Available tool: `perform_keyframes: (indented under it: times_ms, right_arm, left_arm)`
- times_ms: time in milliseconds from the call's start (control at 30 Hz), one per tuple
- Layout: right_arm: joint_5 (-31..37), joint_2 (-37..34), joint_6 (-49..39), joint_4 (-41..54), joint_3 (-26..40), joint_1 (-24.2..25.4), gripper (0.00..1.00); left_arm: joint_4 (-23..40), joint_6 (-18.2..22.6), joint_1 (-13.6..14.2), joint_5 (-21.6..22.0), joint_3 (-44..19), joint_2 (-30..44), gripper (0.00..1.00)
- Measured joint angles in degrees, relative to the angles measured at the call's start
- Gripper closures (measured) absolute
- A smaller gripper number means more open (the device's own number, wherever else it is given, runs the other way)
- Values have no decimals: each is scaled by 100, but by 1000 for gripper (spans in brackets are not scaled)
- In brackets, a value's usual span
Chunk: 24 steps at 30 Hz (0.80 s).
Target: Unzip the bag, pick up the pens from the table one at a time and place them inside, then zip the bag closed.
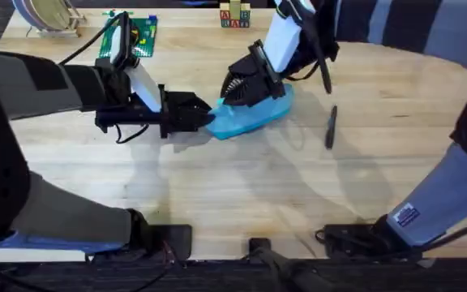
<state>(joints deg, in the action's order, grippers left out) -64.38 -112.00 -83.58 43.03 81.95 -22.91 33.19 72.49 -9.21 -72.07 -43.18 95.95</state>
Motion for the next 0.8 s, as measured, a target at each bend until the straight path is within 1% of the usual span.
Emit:
perform_keyframes:
  times_ms: [233,633,800]
  right_arm:
    - [26,-16,146,-255,0,-144,971]
    - [14,-27,200,-263,0,-168,970]
    - [113,-27,237,-280,0,-279,970]
  left_arm:
    - [0,0,-4,-7,0,-1,959]
    - [0,0,-4,-11,-2,-1,959]
    - [7,0,-4,-11,0,1,959]
